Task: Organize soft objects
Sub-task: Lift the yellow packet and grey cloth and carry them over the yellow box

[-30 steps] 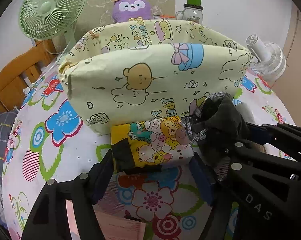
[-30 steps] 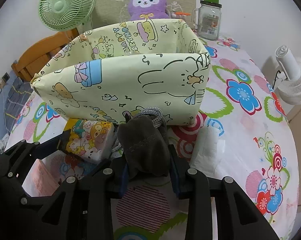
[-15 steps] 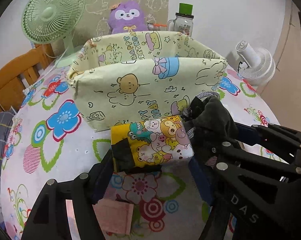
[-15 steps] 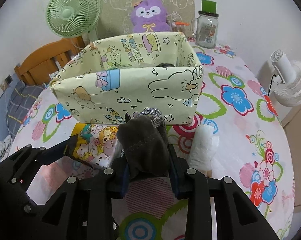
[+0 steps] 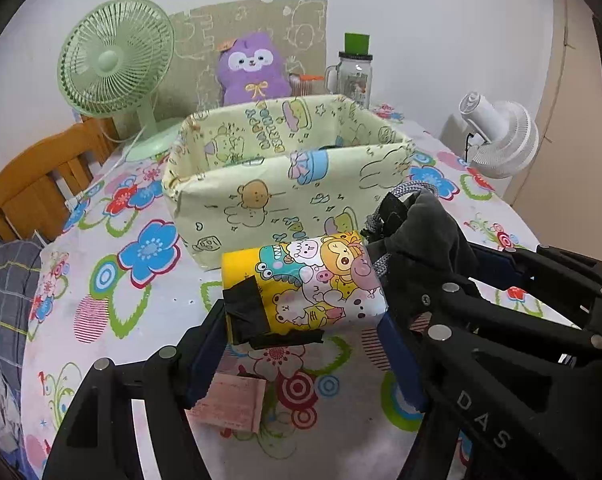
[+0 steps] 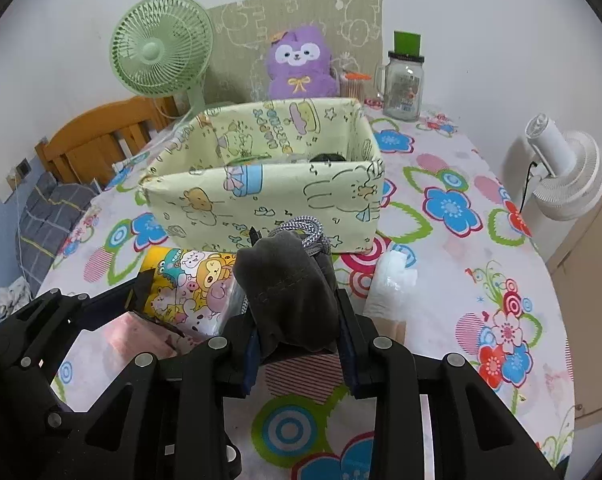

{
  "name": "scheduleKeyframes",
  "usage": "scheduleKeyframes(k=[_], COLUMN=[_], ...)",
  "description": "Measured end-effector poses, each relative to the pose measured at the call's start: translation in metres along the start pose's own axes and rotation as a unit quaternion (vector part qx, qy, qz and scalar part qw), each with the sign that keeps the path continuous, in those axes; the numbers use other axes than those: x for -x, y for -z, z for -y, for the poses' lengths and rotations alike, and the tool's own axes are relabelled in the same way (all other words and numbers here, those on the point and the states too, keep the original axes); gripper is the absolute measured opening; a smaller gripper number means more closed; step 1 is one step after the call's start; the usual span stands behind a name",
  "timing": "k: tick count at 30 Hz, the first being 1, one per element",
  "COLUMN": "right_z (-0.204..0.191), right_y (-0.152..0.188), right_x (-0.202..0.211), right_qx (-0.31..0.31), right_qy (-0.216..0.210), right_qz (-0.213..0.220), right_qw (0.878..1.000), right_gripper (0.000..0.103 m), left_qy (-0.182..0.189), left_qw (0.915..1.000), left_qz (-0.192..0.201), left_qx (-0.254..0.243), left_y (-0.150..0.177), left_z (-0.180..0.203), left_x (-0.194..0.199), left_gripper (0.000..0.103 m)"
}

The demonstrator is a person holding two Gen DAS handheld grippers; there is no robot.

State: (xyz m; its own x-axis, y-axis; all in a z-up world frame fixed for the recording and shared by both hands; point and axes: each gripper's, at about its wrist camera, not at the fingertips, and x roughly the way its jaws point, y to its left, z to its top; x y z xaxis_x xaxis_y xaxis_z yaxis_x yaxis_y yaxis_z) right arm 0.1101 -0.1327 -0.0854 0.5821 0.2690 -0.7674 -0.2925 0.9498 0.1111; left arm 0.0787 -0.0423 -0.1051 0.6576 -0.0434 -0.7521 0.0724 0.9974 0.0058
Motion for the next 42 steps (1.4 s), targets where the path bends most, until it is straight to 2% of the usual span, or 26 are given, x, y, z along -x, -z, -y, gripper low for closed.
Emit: scheduleKeyframes(k=[22,42], right_z=[-0.001,-0.007], right_y=[-0.005,-0.043], right_x=[0.050,0.072], right_qx=[-0.004,0.013], right_qy=[0.004,0.008], right_qz=[0.044,0.075], right_qw=[0.999,0.997], right_gripper=[0.035,0.035], left_qy=[-0.006,-0.014], left_qw=[0.9990,0.9970], left_qz=[0.039,0.072], left_qx=[-0.020,-0.027], left_y=[-0.011,-0.043], left_z=[0.016,0.009], left_x=[0.047,0.069], left_gripper=[0.075,0.075])
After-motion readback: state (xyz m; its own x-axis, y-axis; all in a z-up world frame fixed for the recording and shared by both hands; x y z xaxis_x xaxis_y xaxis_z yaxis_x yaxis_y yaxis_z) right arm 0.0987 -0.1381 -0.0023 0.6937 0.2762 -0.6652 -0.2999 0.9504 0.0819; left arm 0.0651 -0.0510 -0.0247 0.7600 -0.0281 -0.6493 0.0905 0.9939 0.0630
